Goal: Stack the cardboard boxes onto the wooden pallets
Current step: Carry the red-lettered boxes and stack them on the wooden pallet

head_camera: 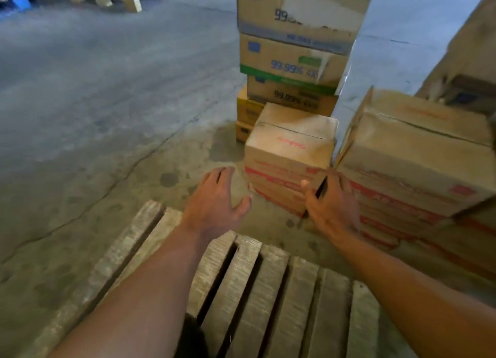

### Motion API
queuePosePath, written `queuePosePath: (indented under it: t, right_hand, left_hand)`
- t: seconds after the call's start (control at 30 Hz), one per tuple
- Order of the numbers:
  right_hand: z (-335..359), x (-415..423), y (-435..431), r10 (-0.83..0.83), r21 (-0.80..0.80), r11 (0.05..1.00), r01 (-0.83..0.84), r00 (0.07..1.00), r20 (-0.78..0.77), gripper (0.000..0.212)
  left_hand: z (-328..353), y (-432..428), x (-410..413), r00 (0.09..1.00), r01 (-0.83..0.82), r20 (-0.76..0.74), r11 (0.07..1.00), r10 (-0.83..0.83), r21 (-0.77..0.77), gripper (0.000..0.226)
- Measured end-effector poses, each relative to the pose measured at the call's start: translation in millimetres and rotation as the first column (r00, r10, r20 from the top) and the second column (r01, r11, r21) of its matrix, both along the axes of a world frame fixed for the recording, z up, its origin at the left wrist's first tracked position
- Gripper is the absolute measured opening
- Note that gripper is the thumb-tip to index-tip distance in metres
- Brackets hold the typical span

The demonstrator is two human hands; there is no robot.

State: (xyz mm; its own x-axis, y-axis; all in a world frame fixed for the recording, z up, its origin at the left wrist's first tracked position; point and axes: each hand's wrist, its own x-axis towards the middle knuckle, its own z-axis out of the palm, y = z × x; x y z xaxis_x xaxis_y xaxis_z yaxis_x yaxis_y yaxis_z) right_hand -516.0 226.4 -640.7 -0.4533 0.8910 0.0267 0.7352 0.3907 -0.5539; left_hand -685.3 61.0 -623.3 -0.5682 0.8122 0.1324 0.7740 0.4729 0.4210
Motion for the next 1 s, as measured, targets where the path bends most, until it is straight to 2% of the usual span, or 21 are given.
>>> queuePosePath:
  t: [0.17,0.4,0.53,0.83,1.0]
  right_hand:
    - [-42.0,-39.2,57.9,-0.146,-0.041,0.988,0.146,0.989,0.006,0.057]
    - [-108.2,-105.3,114.0,-0.348,-0.164,0.92,0.355,0.935,0.07,0.06]
    - [-136.2,-127.4,140.4,-0.442,-0.212,0.863,0.459,0.888,0.125,0.066]
    - [-195.7,-151.9,203.5,-0.565,-0.275,0.773,0.571,0.818,0.11,0.071]
    - [-225.5,-163.3,219.8,-0.648,-0.238,0.7,0.673,0.739,0.185,0.081]
  left_hand:
    - [-39.3,81.1,-58.7,0.996,0.051,0.069,0.998,-0.052,0.021,0.065]
    - [-112.9,160.6,-148.1,0.981,0.112,0.167,0.991,-0.099,-0.069,0.071]
    - [-139.2,193.9,-181.7,0.978,0.061,0.205,0.995,-0.043,-0.084,0.069]
    - [-207.9,253.2,-218.9,0.951,0.017,0.307,0.994,0.017,-0.105,0.075]
    - [-245.2,280.8,-231.8,0.906,-0.079,0.403,0.986,0.132,-0.144,0.085]
